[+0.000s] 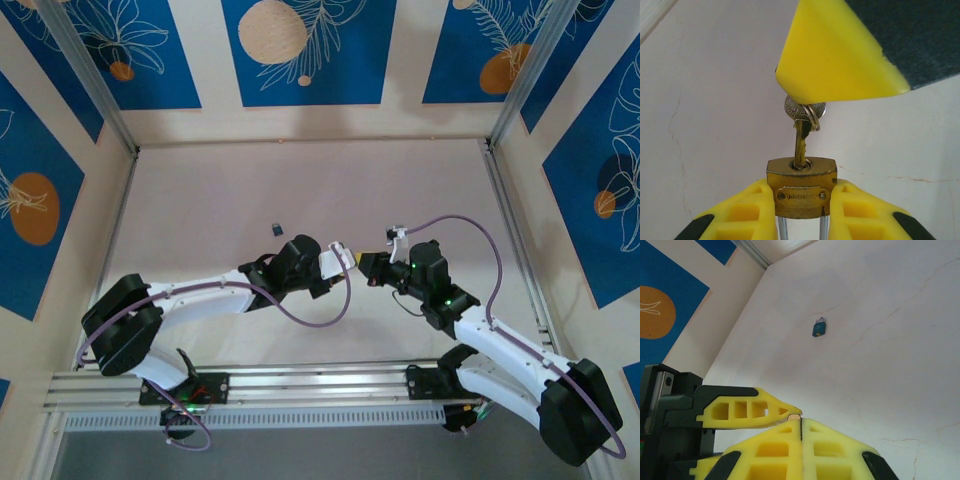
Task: Unlock with the key
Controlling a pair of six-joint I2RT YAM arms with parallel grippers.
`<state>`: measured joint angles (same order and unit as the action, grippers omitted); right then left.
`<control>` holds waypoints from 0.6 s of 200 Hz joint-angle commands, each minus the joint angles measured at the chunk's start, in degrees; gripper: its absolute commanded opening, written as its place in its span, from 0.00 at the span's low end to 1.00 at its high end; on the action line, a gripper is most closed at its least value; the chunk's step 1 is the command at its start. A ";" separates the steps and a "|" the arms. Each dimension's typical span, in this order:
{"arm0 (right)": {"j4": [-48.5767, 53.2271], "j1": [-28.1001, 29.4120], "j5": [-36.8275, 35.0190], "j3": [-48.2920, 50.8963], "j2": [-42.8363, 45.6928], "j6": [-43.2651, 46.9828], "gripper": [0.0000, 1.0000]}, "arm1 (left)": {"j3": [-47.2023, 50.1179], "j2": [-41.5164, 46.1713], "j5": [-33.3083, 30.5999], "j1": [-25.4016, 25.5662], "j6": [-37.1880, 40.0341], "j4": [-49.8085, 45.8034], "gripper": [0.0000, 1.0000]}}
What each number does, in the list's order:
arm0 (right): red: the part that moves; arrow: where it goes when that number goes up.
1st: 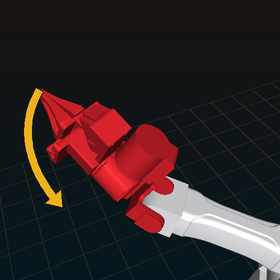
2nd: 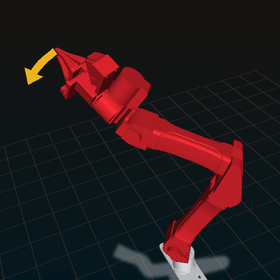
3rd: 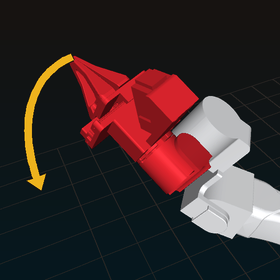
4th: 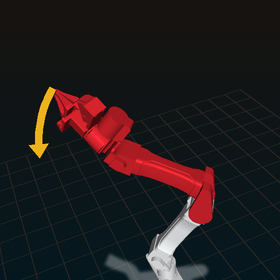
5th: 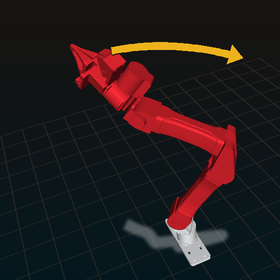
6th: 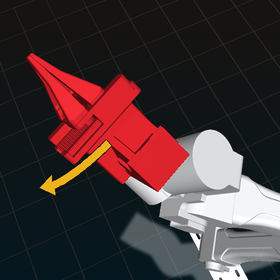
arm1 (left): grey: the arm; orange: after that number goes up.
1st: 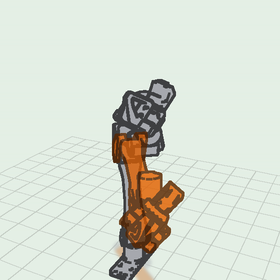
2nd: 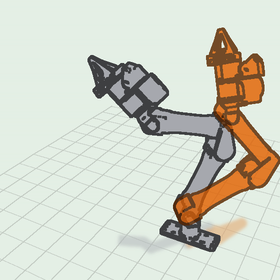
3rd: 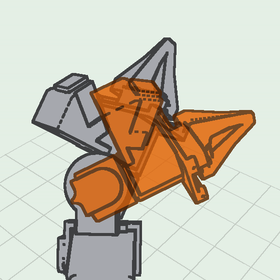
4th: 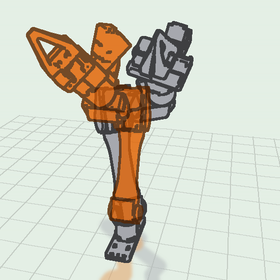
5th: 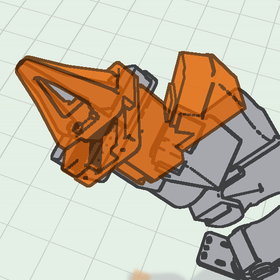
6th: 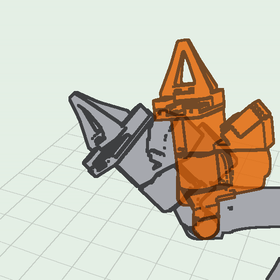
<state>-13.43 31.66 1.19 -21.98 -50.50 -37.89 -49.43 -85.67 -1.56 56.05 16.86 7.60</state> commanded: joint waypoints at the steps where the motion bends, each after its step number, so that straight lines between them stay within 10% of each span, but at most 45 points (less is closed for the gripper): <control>1: 2.38 0.86 -0.31 0.90 1.29 0.08 0.00 | -0.94 1.60 0.58 0.55 -0.65 4.37 0.14; 120: 1.98 0.59 0.50 -0.60 -0.06 0.27 0.00 | -1.02 1.01 1.64 0.55 -0.51 4.05 0.14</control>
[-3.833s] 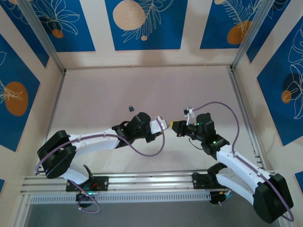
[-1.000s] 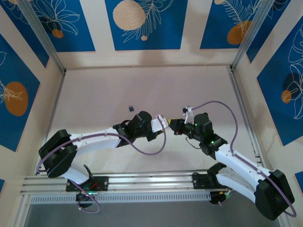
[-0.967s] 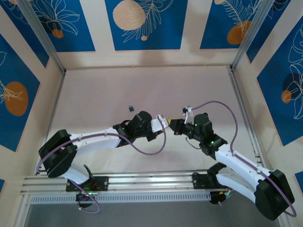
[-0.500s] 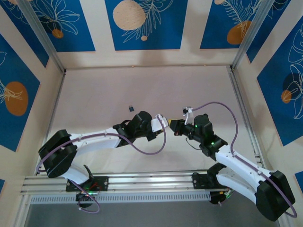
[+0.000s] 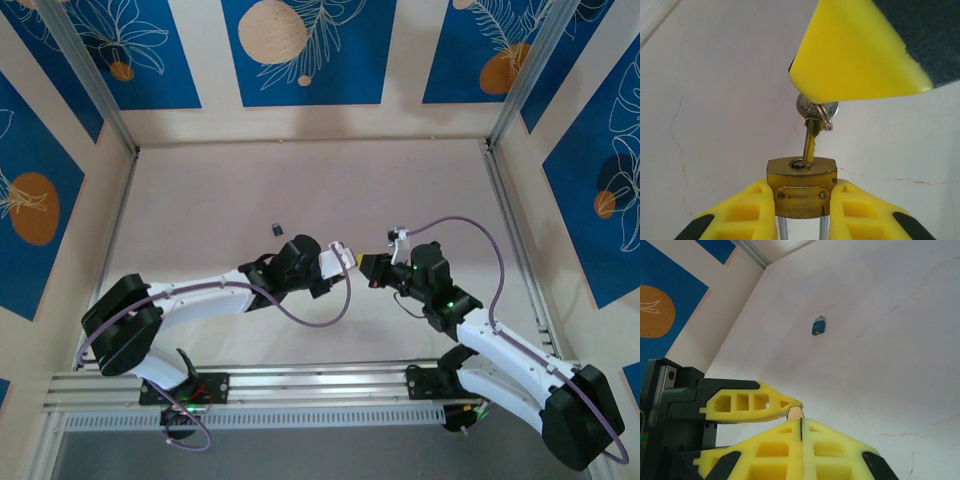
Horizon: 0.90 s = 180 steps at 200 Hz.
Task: Unlock with the key
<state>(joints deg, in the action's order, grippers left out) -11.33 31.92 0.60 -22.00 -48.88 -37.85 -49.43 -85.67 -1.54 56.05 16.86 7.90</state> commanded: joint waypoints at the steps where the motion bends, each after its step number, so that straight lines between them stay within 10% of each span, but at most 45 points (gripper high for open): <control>1: -0.20 0.33 1.12 -0.58 -1.71 0.19 0.00 | -1.02 1.02 1.62 0.55 -0.56 3.77 0.15; 180: -5.21 2.10 6.34 -1.13 -9.51 1.37 0.00 | -1.55 0.51 2.93 0.62 -1.72 5.46 0.14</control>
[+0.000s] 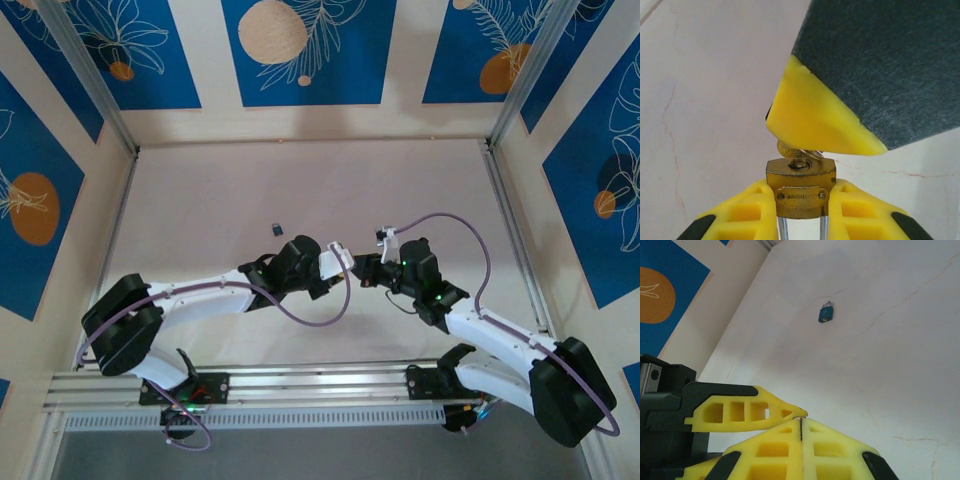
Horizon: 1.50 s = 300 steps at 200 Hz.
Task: Unlock with the key
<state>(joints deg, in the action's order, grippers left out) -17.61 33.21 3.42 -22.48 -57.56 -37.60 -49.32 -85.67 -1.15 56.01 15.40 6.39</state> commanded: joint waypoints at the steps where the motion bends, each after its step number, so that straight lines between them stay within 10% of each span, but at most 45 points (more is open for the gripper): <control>1: 1.07 0.81 3.57 -0.69 -0.82 1.09 0.00 | -1.66 0.50 2.50 0.67 -0.27 6.97 0.14; 183: 13.63 -14.58 11.81 -6.21 3.19 0.07 0.39 | -5.53 -2.32 -8.96 0.59 8.60 -8.13 0.14; 229: 3.16 -17.25 28.55 -6.39 -8.71 -4.69 0.42 | -8.42 -0.68 -11.87 1.02 14.39 -15.88 0.14; 300: 0.36 -12.97 29.55 -9.37 -16.50 -3.48 0.28 | -11.68 -1.69 -11.27 1.60 14.81 -21.22 0.14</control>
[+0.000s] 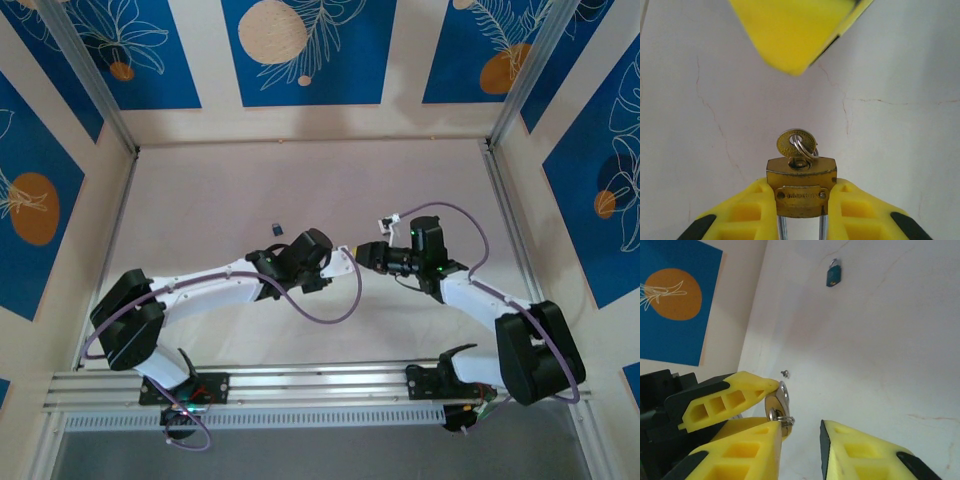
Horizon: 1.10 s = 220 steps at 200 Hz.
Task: Unlock with the key
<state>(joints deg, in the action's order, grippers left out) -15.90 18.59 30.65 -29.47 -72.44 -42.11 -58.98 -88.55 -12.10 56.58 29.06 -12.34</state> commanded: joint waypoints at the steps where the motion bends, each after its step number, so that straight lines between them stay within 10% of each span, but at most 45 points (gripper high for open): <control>1: -1.38 1.73 2.26 -2.49 -1.72 1.09 0.28 | -2.06 1.15 -0.35 1.01 1.16 -2.50 0.14; 220: 0.75 6.00 -1.04 -4.10 -3.75 2.74 0.17 | -1.91 -0.65 -3.08 1.83 2.58 -0.94 0.13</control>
<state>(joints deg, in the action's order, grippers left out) -16.10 24.01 29.95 -32.99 -77.06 -40.38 -59.92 -88.71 -14.24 57.78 30.59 -14.39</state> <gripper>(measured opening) 0.182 0.196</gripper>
